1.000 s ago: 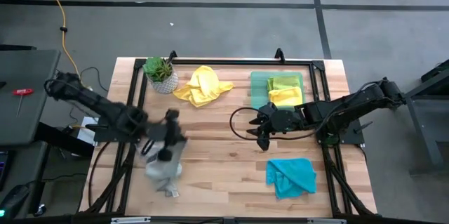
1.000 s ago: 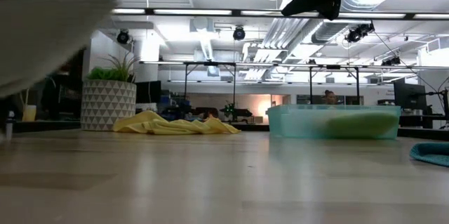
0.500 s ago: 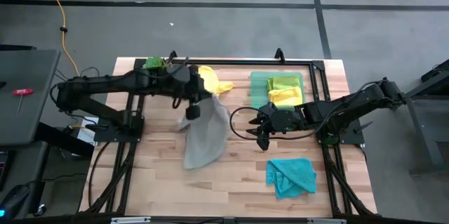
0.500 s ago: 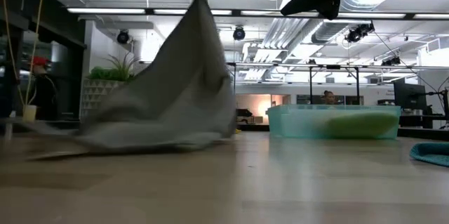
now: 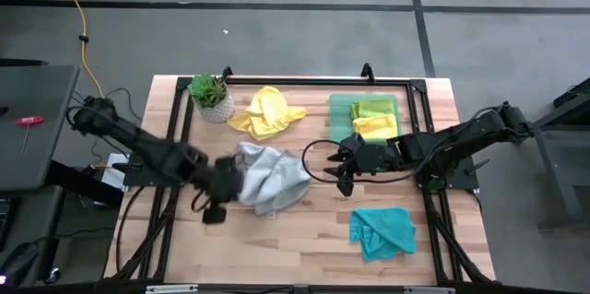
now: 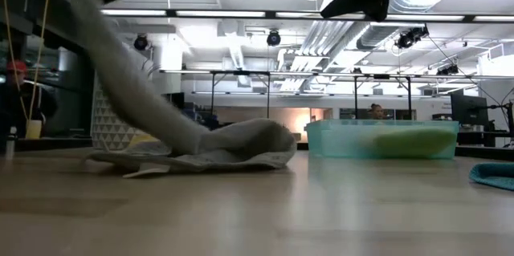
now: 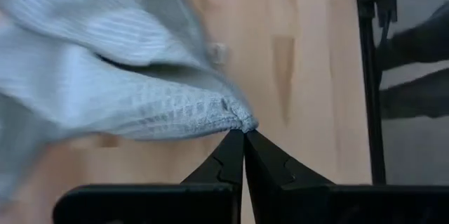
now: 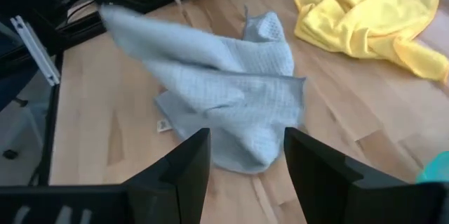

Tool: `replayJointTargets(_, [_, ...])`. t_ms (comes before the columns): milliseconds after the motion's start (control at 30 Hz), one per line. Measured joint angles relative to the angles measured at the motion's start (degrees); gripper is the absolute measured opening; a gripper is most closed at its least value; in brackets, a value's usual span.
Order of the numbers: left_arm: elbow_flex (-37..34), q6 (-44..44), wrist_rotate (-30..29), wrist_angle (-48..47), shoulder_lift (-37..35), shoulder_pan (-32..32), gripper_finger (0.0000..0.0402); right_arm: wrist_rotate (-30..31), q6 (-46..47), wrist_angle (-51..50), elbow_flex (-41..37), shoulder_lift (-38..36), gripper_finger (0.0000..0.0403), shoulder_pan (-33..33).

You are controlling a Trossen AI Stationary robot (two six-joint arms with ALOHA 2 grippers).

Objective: Fold microfiber towels
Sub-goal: Fold the gray towel

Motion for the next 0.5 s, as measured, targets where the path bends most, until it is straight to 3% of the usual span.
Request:
replayJointTargets(200, [-13.9,-14.3,-4.1,22.7,1.8,-5.2,0.0,-2.2,-3.8,0.6,0.0,1.4,0.0172,-3.7])
replayJointTargets(367, [-19.4,-22.9,-6.1,30.0,3.0,-5.3,0.0,-14.5,-6.4,10.9,0.0,8.4,0.0172,-12.0])
replayJointTargets(500, [-19.8,-23.4,-7.7,30.6,3.2,-5.2,0.0,-21.2,-8.8,19.8,0.0,15.2,0.0172,-17.8])
